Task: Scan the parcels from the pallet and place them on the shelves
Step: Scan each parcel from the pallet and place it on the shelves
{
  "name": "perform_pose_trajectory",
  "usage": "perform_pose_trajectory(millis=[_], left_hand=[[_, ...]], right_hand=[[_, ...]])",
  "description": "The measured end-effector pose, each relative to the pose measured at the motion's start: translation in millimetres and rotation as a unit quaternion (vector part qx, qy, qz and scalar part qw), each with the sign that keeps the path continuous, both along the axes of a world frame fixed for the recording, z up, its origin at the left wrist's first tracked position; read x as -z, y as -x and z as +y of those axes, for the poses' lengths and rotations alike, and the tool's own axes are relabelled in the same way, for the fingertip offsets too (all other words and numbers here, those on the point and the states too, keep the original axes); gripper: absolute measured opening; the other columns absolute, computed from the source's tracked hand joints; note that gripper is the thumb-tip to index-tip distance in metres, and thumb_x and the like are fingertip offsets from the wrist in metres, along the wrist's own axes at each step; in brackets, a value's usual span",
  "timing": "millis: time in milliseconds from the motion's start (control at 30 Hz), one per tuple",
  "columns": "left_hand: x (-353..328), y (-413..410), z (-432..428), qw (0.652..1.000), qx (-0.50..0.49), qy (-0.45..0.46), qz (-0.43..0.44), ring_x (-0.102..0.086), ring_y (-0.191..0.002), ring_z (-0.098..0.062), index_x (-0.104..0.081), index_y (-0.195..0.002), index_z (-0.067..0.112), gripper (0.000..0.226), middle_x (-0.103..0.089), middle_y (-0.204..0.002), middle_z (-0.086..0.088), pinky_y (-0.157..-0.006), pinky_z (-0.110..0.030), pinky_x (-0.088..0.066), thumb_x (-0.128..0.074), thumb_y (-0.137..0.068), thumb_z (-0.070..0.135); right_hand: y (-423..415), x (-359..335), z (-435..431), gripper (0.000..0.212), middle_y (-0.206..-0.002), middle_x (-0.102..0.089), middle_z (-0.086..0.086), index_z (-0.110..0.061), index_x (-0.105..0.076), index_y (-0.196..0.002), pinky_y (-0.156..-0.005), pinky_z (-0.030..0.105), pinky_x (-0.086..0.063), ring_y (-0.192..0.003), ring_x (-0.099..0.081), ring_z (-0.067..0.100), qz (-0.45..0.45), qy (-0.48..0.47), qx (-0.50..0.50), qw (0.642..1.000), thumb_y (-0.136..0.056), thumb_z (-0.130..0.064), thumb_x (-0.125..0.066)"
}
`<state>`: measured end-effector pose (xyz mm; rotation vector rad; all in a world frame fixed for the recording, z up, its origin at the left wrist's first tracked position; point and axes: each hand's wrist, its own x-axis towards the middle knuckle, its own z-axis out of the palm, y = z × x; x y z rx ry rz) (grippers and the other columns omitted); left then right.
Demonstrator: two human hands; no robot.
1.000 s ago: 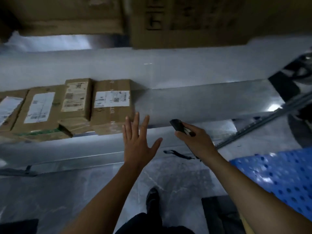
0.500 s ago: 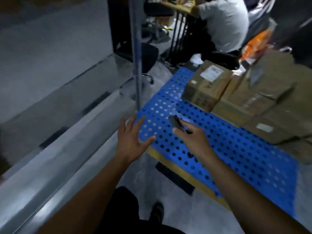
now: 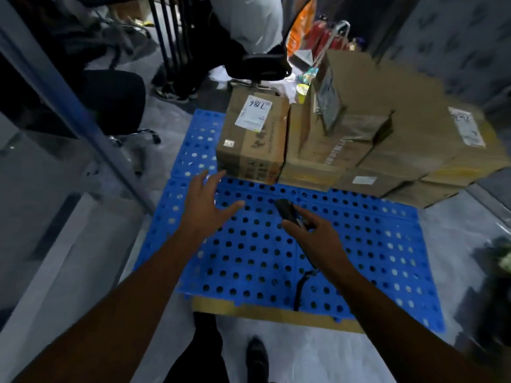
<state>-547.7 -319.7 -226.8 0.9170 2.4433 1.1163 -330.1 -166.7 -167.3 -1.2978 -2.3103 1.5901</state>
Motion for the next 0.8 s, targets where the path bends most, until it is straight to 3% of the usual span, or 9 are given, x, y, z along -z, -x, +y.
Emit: perform_pose_trajectory(millis=[167,233,300,400,533,600,667,733,800], left_hand=[[7.7,96.8,57.3,0.998,0.055,-0.003,-0.023,-0.008,-0.157,-0.033,-0.034,-0.156,0.035,0.105,-0.005,-0.17,-0.012,-0.122,-0.059,-0.024,-0.073,-0.066,0.072],[18.8,118.6,78.8,0.995,0.089,0.013,-0.03,-0.003,-0.157,-0.033,-0.031,-0.157,0.04,0.107,0.003,-0.171,-0.01,-0.122,-0.059,-0.021,-0.076,-0.065,0.072],[28.9,126.0,92.7,0.993,0.114,0.006,-0.038,-0.012,-0.156,-0.033,-0.035,-0.156,0.04,0.1,-0.003,-0.171,-0.01,-0.121,-0.058,-0.027,-0.082,-0.071,0.063],[41.3,119.5,92.5,0.993,0.101,-0.053,-0.014,-0.04,-0.142,-0.031,-0.045,-0.149,0.033,0.082,-0.03,-0.162,-0.011,-0.112,-0.051,-0.044,-0.086,-0.079,0.046],[46.8,91.1,58.5,0.994,0.085,-0.067,0.013,-0.044,-0.137,-0.021,-0.047,-0.148,0.029,0.081,-0.033,-0.159,-0.012,-0.107,-0.041,-0.048,-0.087,-0.078,0.039],[48.4,70.2,30.7,0.994,0.079,-0.074,0.021,-0.039,-0.132,-0.002,-0.047,-0.149,0.028,0.085,-0.032,-0.16,-0.011,-0.104,-0.039,-0.049,-0.088,-0.075,0.04],[51.4,49.2,0.8,0.993,0.08,-0.082,0.011,-0.033,-0.143,-0.008,-0.046,-0.151,0.032,0.087,-0.02,-0.167,-0.008,-0.107,-0.039,-0.047,-0.086,-0.075,0.044],[55.6,32.4,-23.2,0.991,0.095,-0.097,-0.003,-0.024,-0.153,-0.013,-0.046,-0.151,0.036,0.089,0.0,-0.172,-0.004,-0.107,-0.031,-0.046,-0.086,-0.072,0.046],[58.5,23.9,-33.7,0.99,0.103,-0.097,-0.017,-0.026,-0.152,-0.011,-0.045,-0.15,0.04,0.091,-0.007,-0.171,-0.008,-0.108,-0.032,-0.047,-0.089,-0.07,0.043]], right_hand=[[37.1,-1.3,9.6,0.062,-0.102,-0.069,-0.007,-0.039,-0.05,-0.145,-0.048,0.013,-0.044,-0.053,-0.061,0.002,-0.002,-0.003,0.053,0.999,-0.088,-0.047,-0.072],[47.2,1.0,10.5,0.06,-0.094,-0.067,-0.014,-0.038,-0.052,-0.144,-0.047,0.012,-0.044,-0.053,-0.061,0.001,-0.004,-0.018,0.072,0.997,-0.088,-0.045,-0.073],[55.0,1.9,10.0,0.06,-0.098,-0.066,-0.016,-0.037,-0.053,-0.143,-0.048,0.012,-0.044,-0.056,-0.062,-0.002,-0.006,-0.022,0.08,0.997,-0.087,-0.046,-0.073],[65.0,1.2,8.8,0.061,-0.109,-0.064,-0.018,-0.038,-0.052,-0.143,-0.055,0.011,-0.047,-0.071,-0.066,-0.004,-0.015,-0.03,0.07,0.997,-0.087,-0.048,-0.073],[74.7,-5.9,6.5,0.062,-0.126,-0.063,-0.013,-0.042,-0.051,-0.143,-0.076,0.025,-0.055,-0.1,-0.066,0.008,-0.027,-0.042,0.053,0.997,-0.086,-0.053,-0.072],[74.7,-10.9,5.1,0.063,-0.125,-0.063,-0.014,-0.043,-0.05,-0.143,-0.073,0.021,-0.053,-0.1,-0.066,0.008,-0.029,-0.057,0.037,0.997,-0.085,-0.056,-0.071],[72.8,-16.5,5.9,0.064,-0.124,-0.062,-0.014,-0.043,-0.049,-0.144,-0.072,0.021,-0.053,-0.096,-0.067,0.007,-0.035,-0.066,0.019,0.997,-0.085,-0.056,-0.07],[67.8,-24.0,10.0,0.062,-0.118,-0.059,-0.017,-0.043,-0.05,-0.143,-0.062,0.016,-0.053,-0.082,-0.067,0.0,-0.05,-0.063,-0.014,0.997,-0.085,-0.053,-0.07],[64.4,-34.3,17.1,0.061,-0.113,-0.055,-0.026,-0.044,-0.05,-0.143,-0.057,0.01,-0.048,-0.077,-0.062,-0.011,-0.097,-0.087,-0.09,0.987,-0.086,-0.052,-0.071]])
